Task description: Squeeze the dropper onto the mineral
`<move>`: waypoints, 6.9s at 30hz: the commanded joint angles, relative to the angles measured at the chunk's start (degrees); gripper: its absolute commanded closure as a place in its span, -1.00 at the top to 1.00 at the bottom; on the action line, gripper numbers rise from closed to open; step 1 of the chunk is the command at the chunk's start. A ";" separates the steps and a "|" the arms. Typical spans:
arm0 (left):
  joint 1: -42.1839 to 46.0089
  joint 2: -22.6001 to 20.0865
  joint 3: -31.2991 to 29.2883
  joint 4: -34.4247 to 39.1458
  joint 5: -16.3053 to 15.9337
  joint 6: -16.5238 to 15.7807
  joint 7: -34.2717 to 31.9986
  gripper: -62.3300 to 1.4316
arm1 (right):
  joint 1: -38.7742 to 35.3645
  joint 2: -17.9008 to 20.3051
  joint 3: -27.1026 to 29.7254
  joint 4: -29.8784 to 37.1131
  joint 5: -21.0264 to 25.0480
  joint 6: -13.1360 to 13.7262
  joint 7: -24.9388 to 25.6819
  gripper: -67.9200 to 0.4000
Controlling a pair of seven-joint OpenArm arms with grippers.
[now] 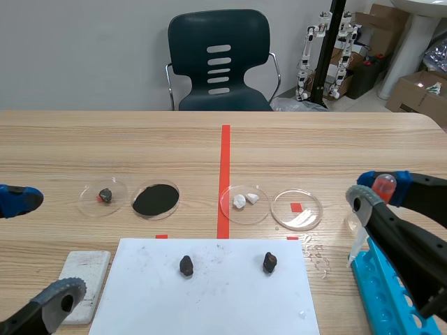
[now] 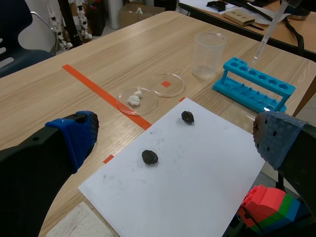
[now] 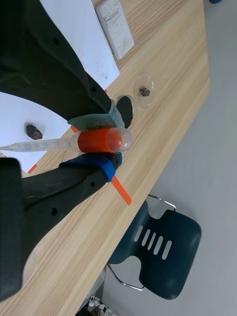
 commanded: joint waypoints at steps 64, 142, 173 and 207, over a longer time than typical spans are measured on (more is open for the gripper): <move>-0.04 0.28 -0.17 0.44 -0.57 -0.07 -0.85 1.00 | 56.50 -7.48 -28.33 -45.29 5.86 -5.20 1.62 -0.73; -0.04 0.28 -0.17 0.44 -0.57 -0.07 -0.85 1.00 | 64.00 -11.82 -30.75 -56.78 5.81 -5.53 0.24 -0.96; -0.04 0.28 -0.17 0.44 -0.57 -0.07 -0.85 1.00 | 64.00 -11.80 -30.75 -56.78 5.81 -4.28 -0.20 -0.95; -0.04 0.28 -0.17 0.44 -0.57 -0.07 -0.83 1.00 | 62.93 -11.13 -30.58 -54.34 6.34 -4.31 -0.50 -0.95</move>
